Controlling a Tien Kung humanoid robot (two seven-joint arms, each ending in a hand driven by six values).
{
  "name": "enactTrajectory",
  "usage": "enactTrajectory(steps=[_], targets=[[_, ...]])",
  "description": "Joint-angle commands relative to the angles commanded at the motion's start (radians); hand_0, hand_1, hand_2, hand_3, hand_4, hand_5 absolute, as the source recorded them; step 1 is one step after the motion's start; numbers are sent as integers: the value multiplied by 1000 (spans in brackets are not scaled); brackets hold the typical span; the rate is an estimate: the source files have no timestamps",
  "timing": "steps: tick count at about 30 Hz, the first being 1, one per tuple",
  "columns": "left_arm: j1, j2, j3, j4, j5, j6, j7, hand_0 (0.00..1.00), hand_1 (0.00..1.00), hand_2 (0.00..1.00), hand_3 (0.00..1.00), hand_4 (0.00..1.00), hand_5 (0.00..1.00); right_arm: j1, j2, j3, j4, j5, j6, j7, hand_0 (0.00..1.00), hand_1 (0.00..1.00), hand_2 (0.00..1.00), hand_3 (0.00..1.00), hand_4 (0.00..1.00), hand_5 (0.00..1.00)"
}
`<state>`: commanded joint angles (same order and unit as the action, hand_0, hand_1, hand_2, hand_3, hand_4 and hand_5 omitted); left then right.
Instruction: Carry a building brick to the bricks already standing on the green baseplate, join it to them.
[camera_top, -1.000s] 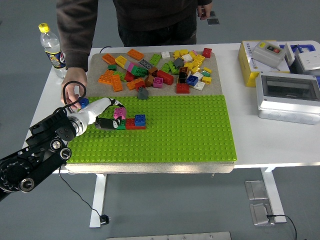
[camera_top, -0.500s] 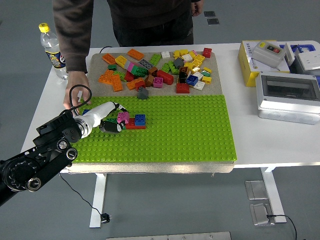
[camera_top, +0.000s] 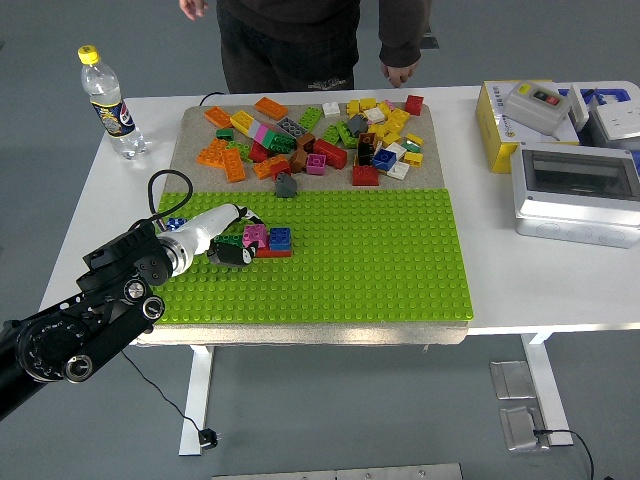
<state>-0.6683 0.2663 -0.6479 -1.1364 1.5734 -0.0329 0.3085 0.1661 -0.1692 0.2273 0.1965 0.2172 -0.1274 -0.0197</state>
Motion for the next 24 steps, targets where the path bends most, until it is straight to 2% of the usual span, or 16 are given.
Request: enactTrajectory(steps=[8,24], targets=[[-6,-15,11,20,-2,0,-2,995,948,929,528,388,203,0,1,5,1,-5,0,1,722,726,773,744,514,675],[-6,-28,24,55,-11,14,-24,994,947,928,528,389,205,1,2,4,2,-3,-1,4,722,726,772,744,514,677]])
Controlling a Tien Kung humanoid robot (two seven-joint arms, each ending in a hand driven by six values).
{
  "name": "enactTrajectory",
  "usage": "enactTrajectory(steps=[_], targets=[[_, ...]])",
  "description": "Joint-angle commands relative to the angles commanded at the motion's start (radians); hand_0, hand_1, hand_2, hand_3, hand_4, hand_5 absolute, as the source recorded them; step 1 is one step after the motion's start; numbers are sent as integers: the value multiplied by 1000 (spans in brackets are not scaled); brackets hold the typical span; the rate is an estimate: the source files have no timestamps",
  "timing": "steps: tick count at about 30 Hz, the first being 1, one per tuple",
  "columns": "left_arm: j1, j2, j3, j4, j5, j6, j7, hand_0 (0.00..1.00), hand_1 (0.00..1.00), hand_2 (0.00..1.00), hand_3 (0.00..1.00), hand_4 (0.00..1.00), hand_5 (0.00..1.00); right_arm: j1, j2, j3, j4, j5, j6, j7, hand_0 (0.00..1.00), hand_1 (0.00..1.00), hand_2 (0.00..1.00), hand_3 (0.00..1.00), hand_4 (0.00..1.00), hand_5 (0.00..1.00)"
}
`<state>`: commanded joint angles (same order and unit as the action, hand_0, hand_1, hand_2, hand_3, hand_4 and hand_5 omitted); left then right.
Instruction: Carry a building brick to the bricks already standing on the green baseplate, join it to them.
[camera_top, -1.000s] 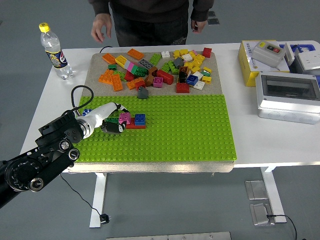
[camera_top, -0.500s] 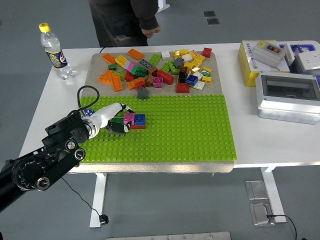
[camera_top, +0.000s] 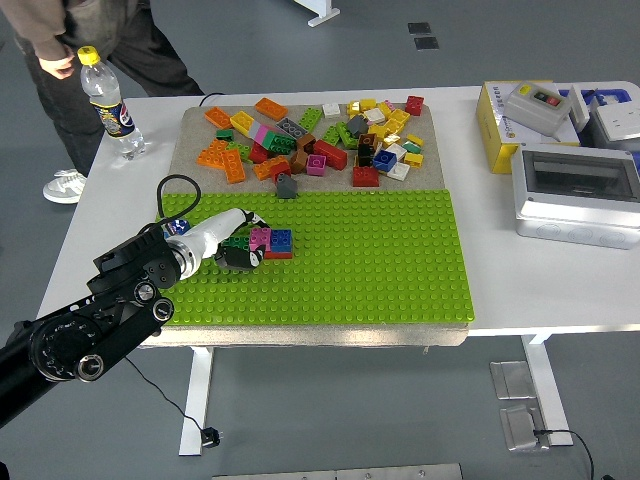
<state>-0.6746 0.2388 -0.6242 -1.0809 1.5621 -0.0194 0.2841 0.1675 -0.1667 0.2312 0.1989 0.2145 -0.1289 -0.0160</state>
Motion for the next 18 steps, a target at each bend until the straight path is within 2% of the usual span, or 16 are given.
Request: enactTrajectory(steps=[18], targets=[[1,-4,13,31,-11,16,-31,994,945,927,524,391,207,0,1,3,1,-1,0,2,722,726,773,739,515,681]])
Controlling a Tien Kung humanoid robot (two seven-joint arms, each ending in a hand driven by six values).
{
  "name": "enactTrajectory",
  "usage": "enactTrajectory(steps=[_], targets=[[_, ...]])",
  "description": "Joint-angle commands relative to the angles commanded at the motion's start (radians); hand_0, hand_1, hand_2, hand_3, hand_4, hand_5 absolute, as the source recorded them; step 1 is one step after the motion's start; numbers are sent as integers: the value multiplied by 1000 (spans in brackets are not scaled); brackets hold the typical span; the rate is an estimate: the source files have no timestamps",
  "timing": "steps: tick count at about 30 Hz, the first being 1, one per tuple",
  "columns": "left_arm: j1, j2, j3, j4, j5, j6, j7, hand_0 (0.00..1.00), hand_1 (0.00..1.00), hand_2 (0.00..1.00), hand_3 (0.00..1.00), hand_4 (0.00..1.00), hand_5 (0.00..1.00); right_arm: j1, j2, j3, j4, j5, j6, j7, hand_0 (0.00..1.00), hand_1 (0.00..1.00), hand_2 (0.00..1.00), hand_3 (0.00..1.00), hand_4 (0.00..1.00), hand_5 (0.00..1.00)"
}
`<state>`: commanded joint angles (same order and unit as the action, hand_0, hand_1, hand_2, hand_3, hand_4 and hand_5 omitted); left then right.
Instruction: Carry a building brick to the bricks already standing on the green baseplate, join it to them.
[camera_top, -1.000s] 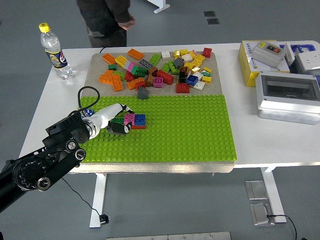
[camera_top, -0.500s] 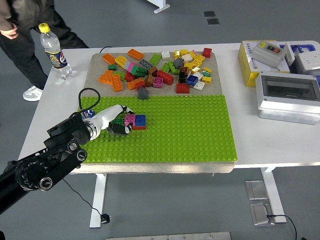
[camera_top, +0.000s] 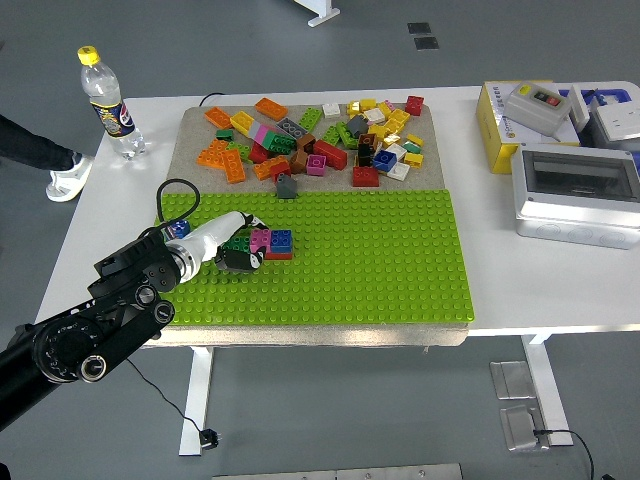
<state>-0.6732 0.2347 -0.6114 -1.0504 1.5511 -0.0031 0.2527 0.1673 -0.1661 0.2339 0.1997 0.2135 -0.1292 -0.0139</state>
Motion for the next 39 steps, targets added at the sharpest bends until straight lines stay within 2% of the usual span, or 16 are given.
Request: enactTrajectory(steps=[14,23,24,30,31,39], targets=[[6,-2,6,20,-19,15,-28,994,942,923,522,390,212,-2,1,9,1,-9,-1,3,723,726,773,739,520,687],[7,1,2,12,-15,16,-41,994,943,922,526,391,214,-5,0,6,1,-9,0,3,723,726,773,739,521,688],[6,2,-1,8,-12,16,-43,996,945,938,817,456,191,-5,0,6,1,-9,0,3,720,726,773,739,522,688],[4,9,-16,-16,-2,19,-59,996,945,938,817,456,191,-5,0,8,0,-10,0,2,720,726,773,739,522,688],[4,10,-18,-18,-1,19,-60,998,949,947,911,535,219,-5,0,9,0,-11,0,2,721,725,773,738,523,690],[3,13,-7,-9,-7,12,-57,998,949,952,908,545,220,-4,1,18,0,-17,-1,2,720,725,772,738,523,691]])
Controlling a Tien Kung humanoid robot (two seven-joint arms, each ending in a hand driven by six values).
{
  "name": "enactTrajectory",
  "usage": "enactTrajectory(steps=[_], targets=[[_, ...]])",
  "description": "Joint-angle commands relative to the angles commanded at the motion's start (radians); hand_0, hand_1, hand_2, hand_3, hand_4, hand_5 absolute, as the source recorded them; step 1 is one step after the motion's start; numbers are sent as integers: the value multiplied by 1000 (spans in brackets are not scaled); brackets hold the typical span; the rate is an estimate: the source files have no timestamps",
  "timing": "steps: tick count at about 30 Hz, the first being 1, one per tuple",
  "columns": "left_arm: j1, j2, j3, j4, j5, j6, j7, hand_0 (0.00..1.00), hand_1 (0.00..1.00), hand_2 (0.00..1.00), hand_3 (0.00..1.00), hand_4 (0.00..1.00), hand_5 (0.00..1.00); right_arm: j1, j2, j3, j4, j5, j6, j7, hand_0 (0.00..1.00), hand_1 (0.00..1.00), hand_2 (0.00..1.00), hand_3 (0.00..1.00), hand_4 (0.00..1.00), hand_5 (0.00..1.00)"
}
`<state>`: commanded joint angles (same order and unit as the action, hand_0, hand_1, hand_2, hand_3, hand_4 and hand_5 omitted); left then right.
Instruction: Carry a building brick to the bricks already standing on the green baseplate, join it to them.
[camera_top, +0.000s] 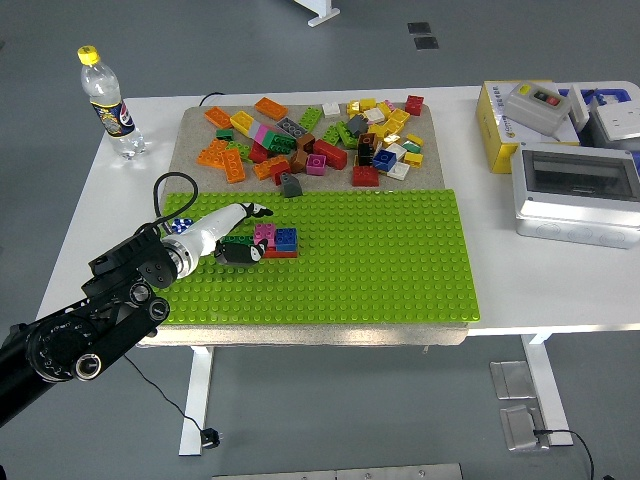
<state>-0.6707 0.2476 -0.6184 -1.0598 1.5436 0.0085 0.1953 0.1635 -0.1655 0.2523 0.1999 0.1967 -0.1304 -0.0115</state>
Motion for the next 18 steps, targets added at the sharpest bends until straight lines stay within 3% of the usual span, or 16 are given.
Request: enactTrajectory(steps=[18], targets=[[2,4,15,-6,2,-13,10,998,953,953,882,549,227,1,-2,-4,0,5,0,0,720,725,770,738,524,691]])
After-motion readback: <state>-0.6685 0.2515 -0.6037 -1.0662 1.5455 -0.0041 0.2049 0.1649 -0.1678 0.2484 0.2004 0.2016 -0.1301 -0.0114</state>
